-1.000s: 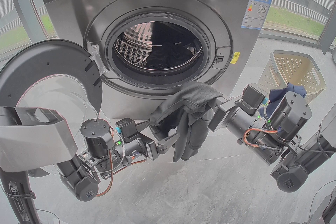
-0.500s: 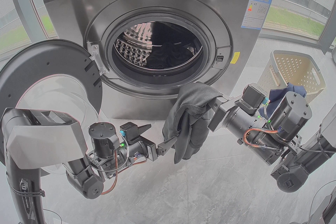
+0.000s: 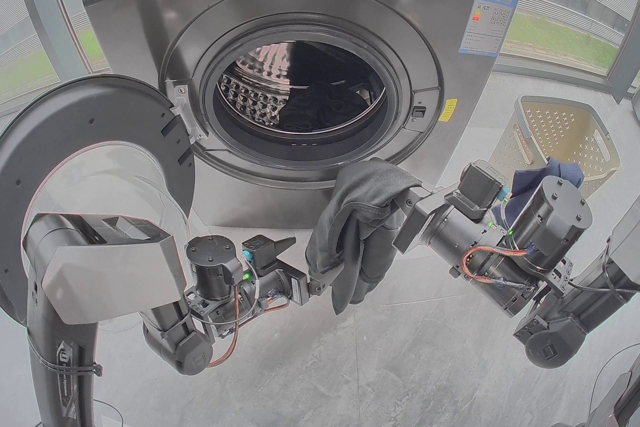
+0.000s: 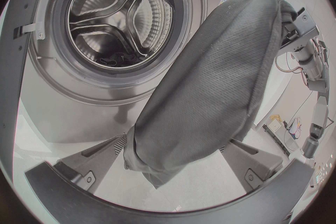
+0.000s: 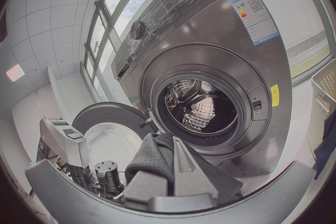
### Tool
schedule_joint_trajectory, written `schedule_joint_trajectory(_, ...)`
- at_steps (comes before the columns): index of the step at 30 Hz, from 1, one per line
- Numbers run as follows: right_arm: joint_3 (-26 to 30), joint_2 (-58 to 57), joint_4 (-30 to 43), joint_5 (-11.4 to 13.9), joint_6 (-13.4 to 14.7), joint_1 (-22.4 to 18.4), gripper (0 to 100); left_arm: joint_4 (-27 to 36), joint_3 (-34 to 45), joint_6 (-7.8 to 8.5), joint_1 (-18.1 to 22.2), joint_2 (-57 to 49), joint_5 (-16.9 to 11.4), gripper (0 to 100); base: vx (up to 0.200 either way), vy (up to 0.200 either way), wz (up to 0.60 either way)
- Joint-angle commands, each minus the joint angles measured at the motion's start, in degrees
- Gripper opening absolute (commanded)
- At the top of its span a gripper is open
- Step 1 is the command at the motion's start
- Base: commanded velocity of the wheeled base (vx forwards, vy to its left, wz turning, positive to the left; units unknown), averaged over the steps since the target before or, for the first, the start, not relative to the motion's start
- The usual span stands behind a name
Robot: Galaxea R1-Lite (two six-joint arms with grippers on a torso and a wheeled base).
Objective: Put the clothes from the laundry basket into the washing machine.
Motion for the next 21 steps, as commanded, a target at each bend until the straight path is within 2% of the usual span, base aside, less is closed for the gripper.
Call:
schedule_joint_trajectory(1,0.37,0.22,-0.03,-0.04,0.03,0.34,0,-0.17,-4.3,0.4,0.61,3.58,0.31,100,0.0,0.0,0.0)
schedule_joint_trajectory(6,0.54,0.31,-0.03,-0.13,0.03,0.43,0,-0.25,-5.97,0.4,0.7,3.58,0.31,100,0.0,0.0,0.0)
schedule_joint_trajectory(7,0.54,0.31,-0.03,-0.13,0.03,0.43,0,-0.25,-5.97,0.4,0.7,3.4,0.31,0,0.0,0.0,0.0)
schedule_joint_trajectory(18,0.63,0.66,-0.03,-0.13,-0.05,-0.27,0,-0.34,-3.6,0.31,1.76,-1.61,0.31,0,0.0,0.0,0.0)
schedule_joint_trajectory(21,0.46,1.45,-0.03,-0.31,-0.05,-0.97,0,-0.34,1.32,0.31,2.11,-6.35,-0.13,0,0.0,0.0,0.0)
